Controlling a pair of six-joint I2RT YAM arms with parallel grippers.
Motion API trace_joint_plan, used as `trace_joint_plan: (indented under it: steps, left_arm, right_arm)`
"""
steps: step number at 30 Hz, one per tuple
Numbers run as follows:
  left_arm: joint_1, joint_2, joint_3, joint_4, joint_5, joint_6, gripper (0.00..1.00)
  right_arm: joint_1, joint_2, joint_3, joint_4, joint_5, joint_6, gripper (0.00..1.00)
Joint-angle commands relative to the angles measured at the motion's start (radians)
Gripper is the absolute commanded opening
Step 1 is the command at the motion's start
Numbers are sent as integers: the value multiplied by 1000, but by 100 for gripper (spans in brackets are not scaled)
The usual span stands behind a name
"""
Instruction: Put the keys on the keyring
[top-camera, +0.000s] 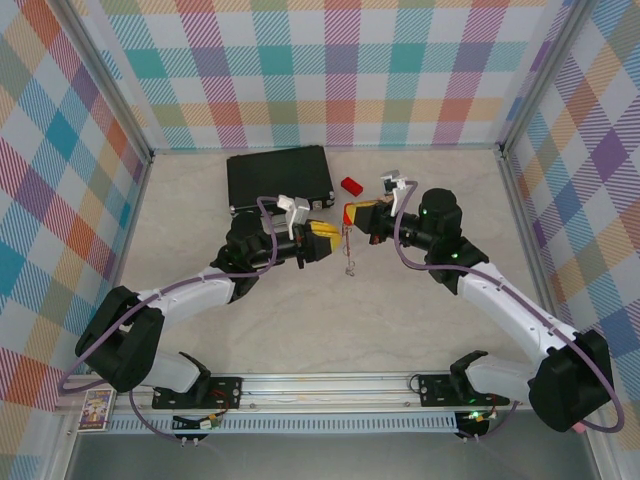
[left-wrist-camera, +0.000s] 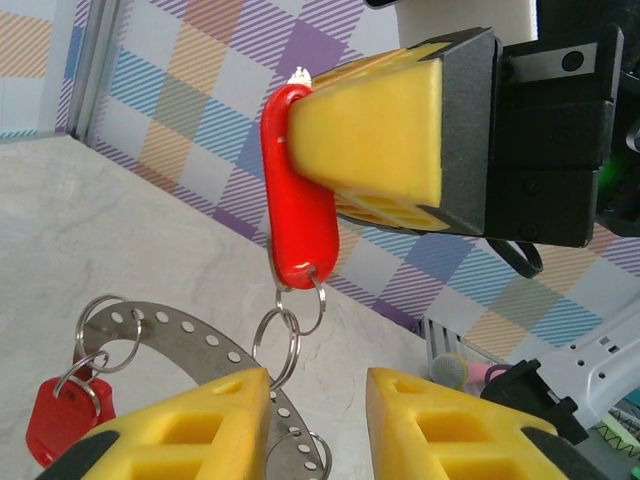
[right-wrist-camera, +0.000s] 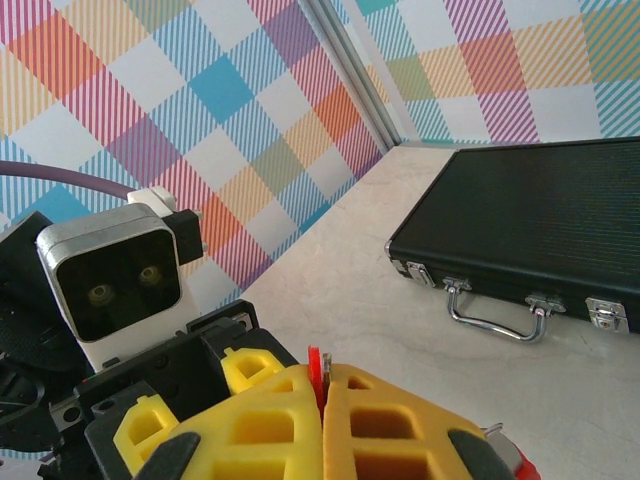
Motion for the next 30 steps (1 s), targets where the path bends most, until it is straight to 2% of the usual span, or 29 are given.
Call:
trace_joint_plan:
  steps: [1,12,16,22,25,30]
  left_arm:
    - [-10,7,41,4,2,23,30]
    - [-1,-46,20,-2,-36,36,30]
    - [23,-107,-6,-22,-97,51,30]
    - [42,-191,-65,-84,-288,109,31]
    - [45,-195,-66,-126,-339,128,31]
    - [48,-195,-75,-120,-364,129,31]
  right_arm:
    - [-4,-23,38,16,-13,19,0]
    - [-5,-14,49,15,-82,-7,0]
    - [-14,5,57,28,-132,-20,0]
    - [-30,62,87,73,-224,-2,0]
    - [-33,90,108,89,-278,11,0]
    - [-36,112,136,83,-322,17,0]
